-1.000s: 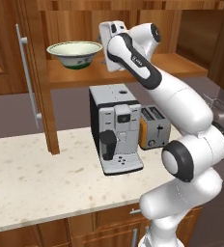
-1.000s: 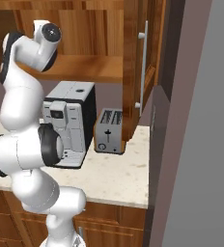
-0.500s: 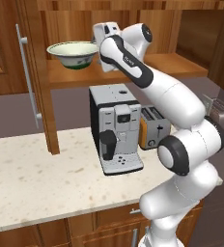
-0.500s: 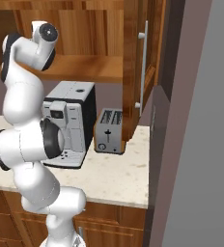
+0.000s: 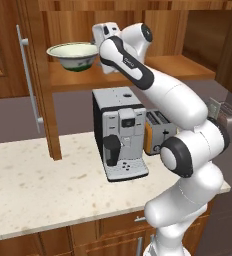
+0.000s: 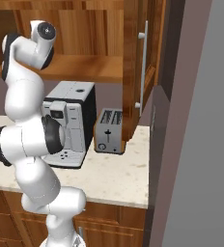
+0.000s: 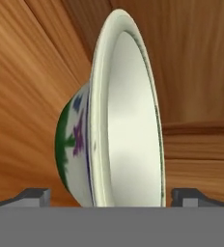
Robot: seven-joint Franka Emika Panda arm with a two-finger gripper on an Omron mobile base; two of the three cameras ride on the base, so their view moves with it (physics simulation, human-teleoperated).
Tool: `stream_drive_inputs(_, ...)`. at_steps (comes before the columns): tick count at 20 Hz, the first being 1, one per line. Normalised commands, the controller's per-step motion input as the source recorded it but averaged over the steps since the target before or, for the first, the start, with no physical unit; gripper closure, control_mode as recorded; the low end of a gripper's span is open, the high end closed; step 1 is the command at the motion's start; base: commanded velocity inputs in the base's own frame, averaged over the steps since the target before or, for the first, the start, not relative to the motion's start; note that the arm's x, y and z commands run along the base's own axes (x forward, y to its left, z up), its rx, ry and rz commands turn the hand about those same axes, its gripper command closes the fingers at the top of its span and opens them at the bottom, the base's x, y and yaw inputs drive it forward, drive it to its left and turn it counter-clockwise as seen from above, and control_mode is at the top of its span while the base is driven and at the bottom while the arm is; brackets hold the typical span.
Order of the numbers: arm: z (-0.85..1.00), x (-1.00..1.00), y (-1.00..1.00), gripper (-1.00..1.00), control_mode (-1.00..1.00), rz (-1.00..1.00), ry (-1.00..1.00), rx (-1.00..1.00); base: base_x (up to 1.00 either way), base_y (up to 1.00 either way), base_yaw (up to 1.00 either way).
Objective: Pick up the bowls from the cabinet and place each bowl in front of a stool on the dining counter.
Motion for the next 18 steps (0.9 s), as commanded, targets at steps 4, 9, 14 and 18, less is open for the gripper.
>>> stream_drive_inputs(4, 0.0, 0.0, 0.12, -1.0, -1.0, 0.0, 0.0, 0.0, 0.0, 0.0, 0.0)
stream_drive_inputs(9, 0.0, 0.0, 0.19, 1.0, -1.0, 0.0, 0.0, 0.0, 0.0, 0.0, 0.0)
stream_drive_inputs(14, 0.0, 0.0, 0.07, 1.0, -1.0, 0.0, 0.0, 0.0, 0.0, 0.0, 0.0)
stream_drive_inputs(18, 0.0, 0.0, 0.0, 1.0, -1.0, 0.0, 0.0, 0.0, 0.0, 0.0, 0.0)
